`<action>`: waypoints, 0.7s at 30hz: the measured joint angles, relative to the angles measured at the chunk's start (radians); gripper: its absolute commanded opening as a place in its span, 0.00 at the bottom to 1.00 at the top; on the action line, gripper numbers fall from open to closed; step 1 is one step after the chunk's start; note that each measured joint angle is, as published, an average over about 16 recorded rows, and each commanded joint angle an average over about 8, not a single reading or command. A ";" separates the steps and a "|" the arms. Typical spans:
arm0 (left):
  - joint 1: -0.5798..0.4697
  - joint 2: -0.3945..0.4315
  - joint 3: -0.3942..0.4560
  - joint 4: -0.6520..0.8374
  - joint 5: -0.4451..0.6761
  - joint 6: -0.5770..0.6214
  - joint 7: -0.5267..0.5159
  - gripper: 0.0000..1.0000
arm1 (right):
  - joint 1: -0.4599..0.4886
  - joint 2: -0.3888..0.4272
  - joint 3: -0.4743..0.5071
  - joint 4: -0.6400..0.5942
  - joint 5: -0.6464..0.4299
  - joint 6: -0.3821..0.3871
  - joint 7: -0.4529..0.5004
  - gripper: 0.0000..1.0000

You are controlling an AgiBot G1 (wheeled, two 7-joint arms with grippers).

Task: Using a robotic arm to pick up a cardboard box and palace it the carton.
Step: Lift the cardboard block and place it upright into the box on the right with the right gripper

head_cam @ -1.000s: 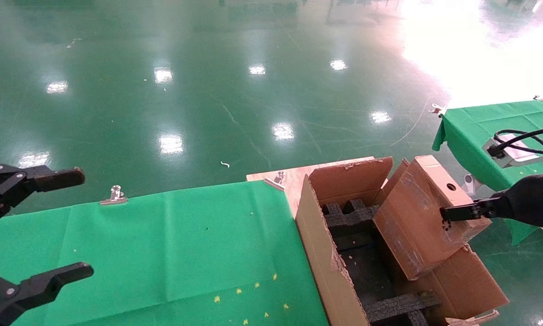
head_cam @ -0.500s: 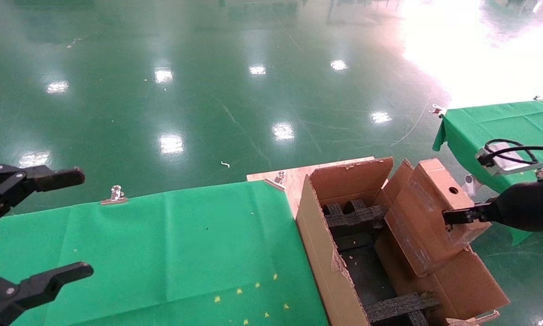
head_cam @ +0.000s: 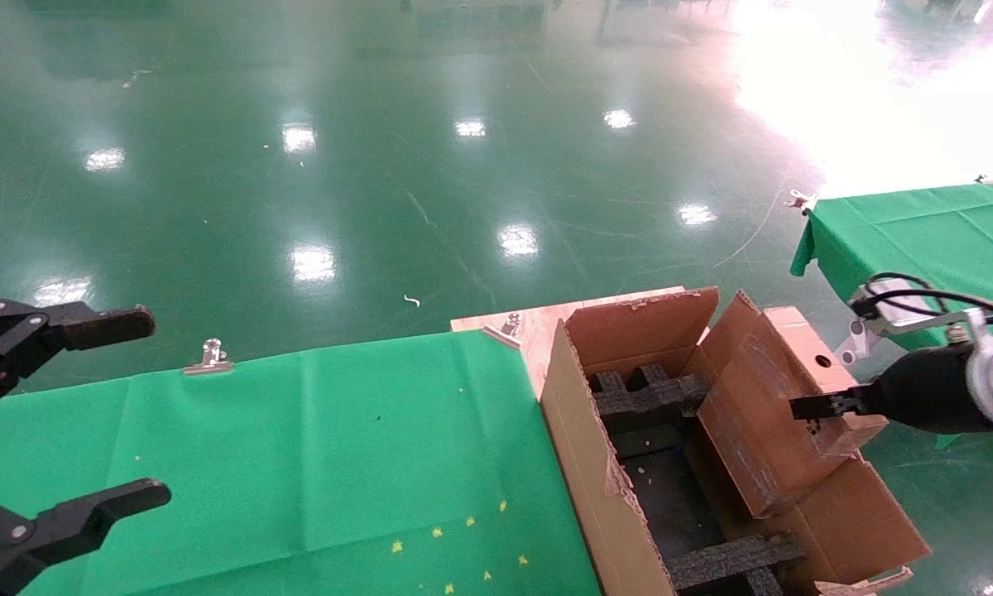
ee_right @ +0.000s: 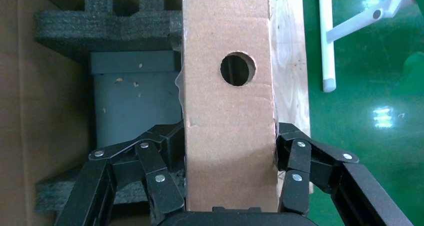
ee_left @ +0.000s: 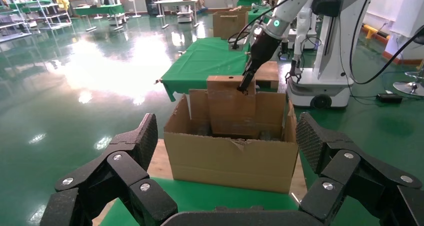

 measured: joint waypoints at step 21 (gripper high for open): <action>0.000 0.000 0.000 0.000 0.000 0.000 0.000 1.00 | -0.139 -0.119 -0.063 -0.006 -0.195 0.136 0.257 0.00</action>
